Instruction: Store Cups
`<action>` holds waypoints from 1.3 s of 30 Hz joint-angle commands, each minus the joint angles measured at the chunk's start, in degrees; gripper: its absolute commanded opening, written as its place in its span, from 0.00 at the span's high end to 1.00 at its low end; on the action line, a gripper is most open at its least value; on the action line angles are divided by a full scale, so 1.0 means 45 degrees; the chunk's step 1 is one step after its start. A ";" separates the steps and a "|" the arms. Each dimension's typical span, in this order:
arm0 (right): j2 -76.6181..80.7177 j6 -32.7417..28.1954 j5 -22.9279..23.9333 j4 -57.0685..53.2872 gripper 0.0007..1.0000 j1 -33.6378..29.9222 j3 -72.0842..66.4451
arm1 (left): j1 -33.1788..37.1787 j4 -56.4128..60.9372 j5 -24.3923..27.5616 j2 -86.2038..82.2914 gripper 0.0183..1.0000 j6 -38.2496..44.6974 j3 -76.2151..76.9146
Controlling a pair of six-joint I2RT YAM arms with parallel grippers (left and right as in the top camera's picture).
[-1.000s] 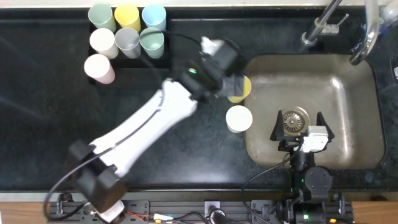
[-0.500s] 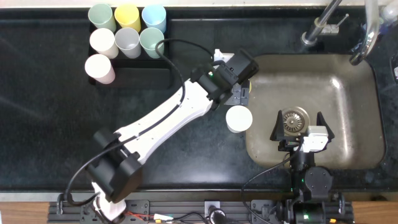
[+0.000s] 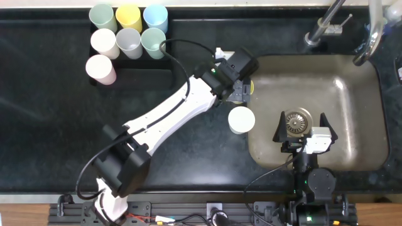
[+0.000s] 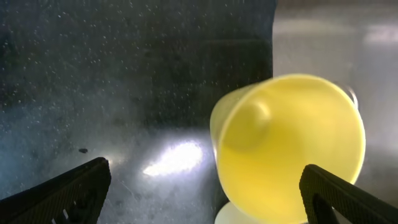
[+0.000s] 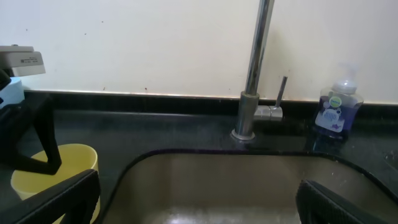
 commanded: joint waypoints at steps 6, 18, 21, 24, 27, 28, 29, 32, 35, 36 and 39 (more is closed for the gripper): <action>-0.0112 0.0000 -0.0058 0.0068 0.00 -0.0019 -0.0180 | 0.0330 0.0510 0.0461 0.0709 0.25 -0.0189 0.0092; -0.0112 0.0000 -0.0058 0.0068 0.00 -0.0019 -0.0180 | 0.0345 0.1117 0.0413 0.0981 0.98 -0.0185 0.0092; -0.0112 0.0000 -0.0058 0.0063 0.00 -0.0019 -0.0180 | 0.0461 0.1059 0.0442 0.0758 0.98 -0.0189 0.0209; -0.0112 0.0000 -0.0058 0.0063 0.00 -0.0019 -0.0180 | 0.0719 0.1010 0.0355 -0.0058 0.98 -0.0185 0.0423; -0.0112 0.0000 -0.0058 0.0063 0.00 -0.0019 -0.0180 | 0.1248 0.0884 -0.0092 -0.1481 0.98 -0.0194 0.0476; -0.0112 0.0000 -0.0058 0.0068 0.00 -0.0019 -0.0180 | 0.1467 0.0680 -0.0296 -0.1948 0.98 -0.0257 0.0476; -0.0112 0.0000 -0.0058 0.0063 0.01 -0.0019 -0.0180 | 0.1778 0.0272 -0.0602 -0.2482 0.98 -0.0583 0.0471; -0.0112 0.0000 -0.0058 0.0063 0.00 -0.0019 -0.0180 | 0.2924 -0.1880 -0.1579 -0.3745 0.98 -0.2123 0.0471; -0.0112 0.0000 -0.0058 0.0068 0.00 -0.0019 -0.0180 | 0.4405 -0.4488 -0.1894 -0.4347 0.98 -0.3560 0.0471; -0.0112 0.0000 -0.0058 0.0063 0.00 -0.0019 -0.0180 | 0.4881 -0.5153 -0.1894 -0.4410 0.98 -0.3861 0.0471; -0.0112 0.0000 -0.0058 0.0063 0.00 -0.0019 -0.0180 | 0.6450 -0.6683 -0.1831 -0.4425 0.98 -0.4527 0.0461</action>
